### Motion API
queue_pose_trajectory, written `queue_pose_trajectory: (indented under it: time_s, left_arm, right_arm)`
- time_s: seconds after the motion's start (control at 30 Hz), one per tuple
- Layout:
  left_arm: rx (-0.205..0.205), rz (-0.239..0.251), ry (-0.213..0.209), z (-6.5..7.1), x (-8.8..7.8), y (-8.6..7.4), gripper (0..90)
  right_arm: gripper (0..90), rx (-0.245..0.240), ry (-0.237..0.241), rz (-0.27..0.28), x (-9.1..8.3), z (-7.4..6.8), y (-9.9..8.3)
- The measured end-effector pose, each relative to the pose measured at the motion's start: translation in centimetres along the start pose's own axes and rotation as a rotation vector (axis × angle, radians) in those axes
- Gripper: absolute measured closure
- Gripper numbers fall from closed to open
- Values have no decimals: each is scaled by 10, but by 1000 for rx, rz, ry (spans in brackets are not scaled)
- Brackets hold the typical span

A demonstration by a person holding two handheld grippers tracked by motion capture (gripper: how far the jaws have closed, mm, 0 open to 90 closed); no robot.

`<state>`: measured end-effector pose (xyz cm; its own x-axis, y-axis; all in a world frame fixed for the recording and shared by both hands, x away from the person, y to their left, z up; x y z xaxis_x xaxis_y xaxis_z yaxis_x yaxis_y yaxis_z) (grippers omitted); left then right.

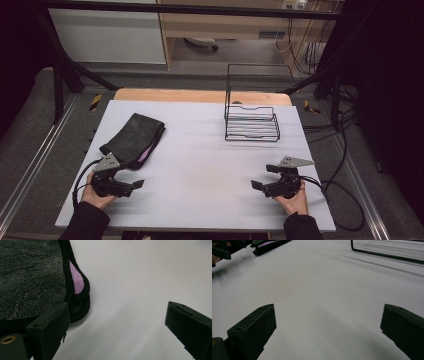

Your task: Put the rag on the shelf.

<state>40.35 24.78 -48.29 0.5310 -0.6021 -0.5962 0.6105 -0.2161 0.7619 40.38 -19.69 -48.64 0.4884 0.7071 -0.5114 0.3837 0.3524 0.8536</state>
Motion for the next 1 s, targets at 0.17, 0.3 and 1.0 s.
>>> queue_pose_trajectory:
  time_s: [0.17, 0.3, 1.0]
  left_arm:
    - [-1, -3, 3, 1, 0, 0, 55]
    - [-5, 1, 10, 1, -1, 3, 55]
    - [10, -74, 171, -25, 16, 38, 134]
  right_arm:
    - [8, -3, 3, 5, -1, 0, 1]
    - [10, -6, 5, -2, -1, -1, 0]
    - [13, -8, 2, -17, 1, 0, -1]
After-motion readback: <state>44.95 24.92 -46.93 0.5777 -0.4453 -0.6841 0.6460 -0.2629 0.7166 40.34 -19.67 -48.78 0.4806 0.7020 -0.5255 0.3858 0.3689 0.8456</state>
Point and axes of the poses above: each handheld gripper's, and its own axes: x roughly forward along the jaws, y roughly out of its top, z roughly to its right, the point moved 8 cm from there along x, roughly forward along the jaws, and after that the axes turned 12 degrees about -x, right-handed, at the moved point
